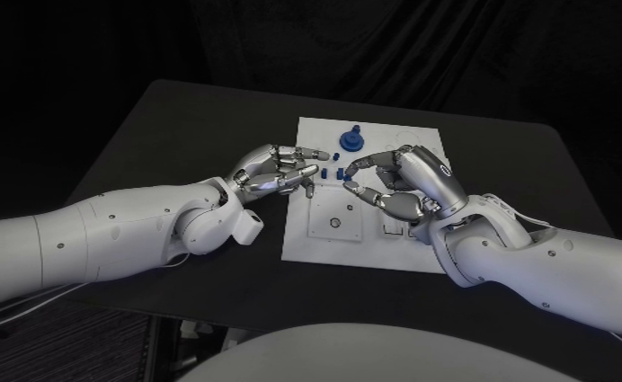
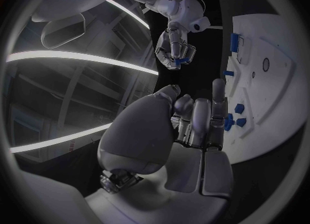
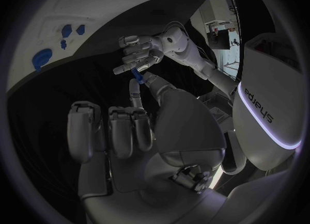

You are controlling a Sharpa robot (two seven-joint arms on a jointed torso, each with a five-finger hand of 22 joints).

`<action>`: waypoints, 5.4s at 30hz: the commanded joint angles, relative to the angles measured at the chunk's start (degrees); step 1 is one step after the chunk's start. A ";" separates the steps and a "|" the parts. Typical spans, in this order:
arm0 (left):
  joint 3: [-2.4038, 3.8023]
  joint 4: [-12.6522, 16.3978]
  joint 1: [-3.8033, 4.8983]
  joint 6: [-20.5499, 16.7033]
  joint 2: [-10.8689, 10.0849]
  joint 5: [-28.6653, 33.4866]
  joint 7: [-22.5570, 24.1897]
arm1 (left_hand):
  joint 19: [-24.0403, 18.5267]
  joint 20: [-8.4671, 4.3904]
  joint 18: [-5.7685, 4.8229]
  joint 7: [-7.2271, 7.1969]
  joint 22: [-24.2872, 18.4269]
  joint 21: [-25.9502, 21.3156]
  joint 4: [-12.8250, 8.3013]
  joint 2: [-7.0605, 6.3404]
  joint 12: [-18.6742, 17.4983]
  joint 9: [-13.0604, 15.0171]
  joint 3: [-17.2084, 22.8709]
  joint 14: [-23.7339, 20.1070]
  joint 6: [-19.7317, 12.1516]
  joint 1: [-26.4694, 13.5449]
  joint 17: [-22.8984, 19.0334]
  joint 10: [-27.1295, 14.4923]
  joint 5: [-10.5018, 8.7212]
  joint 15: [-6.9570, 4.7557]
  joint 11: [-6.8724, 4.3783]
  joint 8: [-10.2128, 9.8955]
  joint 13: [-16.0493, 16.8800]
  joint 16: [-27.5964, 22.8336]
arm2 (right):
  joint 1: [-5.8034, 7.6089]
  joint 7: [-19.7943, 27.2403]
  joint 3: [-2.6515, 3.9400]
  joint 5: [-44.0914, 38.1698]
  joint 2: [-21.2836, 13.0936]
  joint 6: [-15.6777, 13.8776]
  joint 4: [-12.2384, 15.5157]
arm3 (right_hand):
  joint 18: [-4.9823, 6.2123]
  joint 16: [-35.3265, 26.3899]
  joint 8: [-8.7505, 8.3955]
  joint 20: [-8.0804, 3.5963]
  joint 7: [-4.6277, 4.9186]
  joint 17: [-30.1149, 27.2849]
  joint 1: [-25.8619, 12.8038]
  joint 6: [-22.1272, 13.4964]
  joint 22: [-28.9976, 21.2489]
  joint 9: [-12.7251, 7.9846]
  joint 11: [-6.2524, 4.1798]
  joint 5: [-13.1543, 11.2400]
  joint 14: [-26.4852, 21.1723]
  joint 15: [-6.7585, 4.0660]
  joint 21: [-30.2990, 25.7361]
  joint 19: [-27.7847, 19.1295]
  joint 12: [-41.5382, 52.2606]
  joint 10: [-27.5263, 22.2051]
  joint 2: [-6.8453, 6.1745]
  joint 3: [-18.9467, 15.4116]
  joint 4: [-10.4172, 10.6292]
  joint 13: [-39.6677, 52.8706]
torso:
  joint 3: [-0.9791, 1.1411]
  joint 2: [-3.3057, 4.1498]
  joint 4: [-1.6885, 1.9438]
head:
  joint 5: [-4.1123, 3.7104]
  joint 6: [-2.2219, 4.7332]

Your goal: Assemble the parts on the task board

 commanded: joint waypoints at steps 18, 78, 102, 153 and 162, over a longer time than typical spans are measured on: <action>0.05 0.50 -0.61 2.79 2.29 -5.81 -0.94 | 24.02 -0.46 -4.75 0.23 19.89 20.58 -1.02 -1.27 6.39 -0.25 0.35 14.11 3.26 2.07 17.73 21.65 -5.77 -0.58 -0.32 1.22 20.39 0.91 | -0.14 2.81 0.04 5.09 -0.74 -1.25 1.35 | -0.90 0.17 0.21 0.30 -0.28 15.09 0.73 0.51 13.29 0.11 0.38 0.22 6.05 0.42 0.40 3.45 0.15 6.16 -0.08 0.20 -0.03 15.06 | -0.01 -0.12 -0.01 | 1.88 -0.01; 0.06 -0.24 -1.16 3.10 3.99 -5.84 0.11 | 23.47 -1.26 -4.69 -0.48 20.68 20.00 -5.70 0.10 6.39 2.46 0.68 14.11 7.94 2.72 17.73 21.65 -6.33 -1.26 -0.80 7.90 20.39 0.91 | -0.13 -0.28 0.03 5.22 -0.90 4.25 1.88 | -0.80 0.17 0.12 0.35 -0.31 15.09 1.16 0.55 13.16 0.15 0.35 0.24 6.05 0.42 0.04 3.24 0.15 6.16 0.21 0.33 0.13 15.06 | 0.00 -0.02 -0.03 | 2.49 -0.01; 0.06 -0.51 -1.16 3.23 3.60 -5.84 -0.29 | 22.75 -1.04 -4.55 -0.45 20.40 19.53 -6.13 0.30 6.39 3.10 0.34 14.11 8.22 2.67 17.73 21.65 -6.15 -1.02 -0.59 9.34 20.39 0.91 | -0.13 -1.39 0.02 5.22 -1.55 5.52 2.21 | -0.76 0.17 0.09 0.36 -0.29 15.09 1.47 0.53 13.11 0.17 0.35 0.23 6.05 0.41 -0.11 3.16 0.15 6.16 0.22 0.39 0.02 15.06 | -0.02 -0.02 -0.04 | 2.35 -0.01; 0.06 -2.03 -1.23 10.31 5.11 -5.84 -0.07 | 25.81 -3.02 -5.19 -5.32 23.05 20.83 -10.53 -1.16 6.39 3.90 1.89 14.11 -0.01 1.49 17.73 21.65 -2.74 -3.36 -3.45 12.99 20.39 0.91 | -0.13 -1.61 0.03 5.22 -0.16 5.46 2.20 | -0.75 0.17 0.10 0.38 -0.26 15.09 1.62 0.60 13.10 0.23 0.38 0.20 6.05 0.42 -0.14 3.13 0.15 6.16 0.32 0.38 0.08 15.06 | -0.03 -0.04 -0.02 | 2.19 -0.01; 0.06 -2.21 -1.24 11.02 5.06 -5.84 0.06 | 26.98 -3.29 -5.44 -5.55 23.82 21.54 -11.21 -1.15 6.39 5.01 2.13 14.11 1.38 1.20 17.73 21.65 -2.11 -3.54 -3.64 14.67 20.39 0.91 | -0.13 -1.96 0.03 5.22 -0.32 5.80 2.29 | -0.75 0.17 0.10 0.38 -0.26 15.09 1.66 0.62 13.11 0.24 0.39 0.20 6.05 0.42 -0.12 3.14 0.15 6.16 0.32 0.36 0.09 15.06 | -0.01 -0.04 -0.02 | 2.04 -0.01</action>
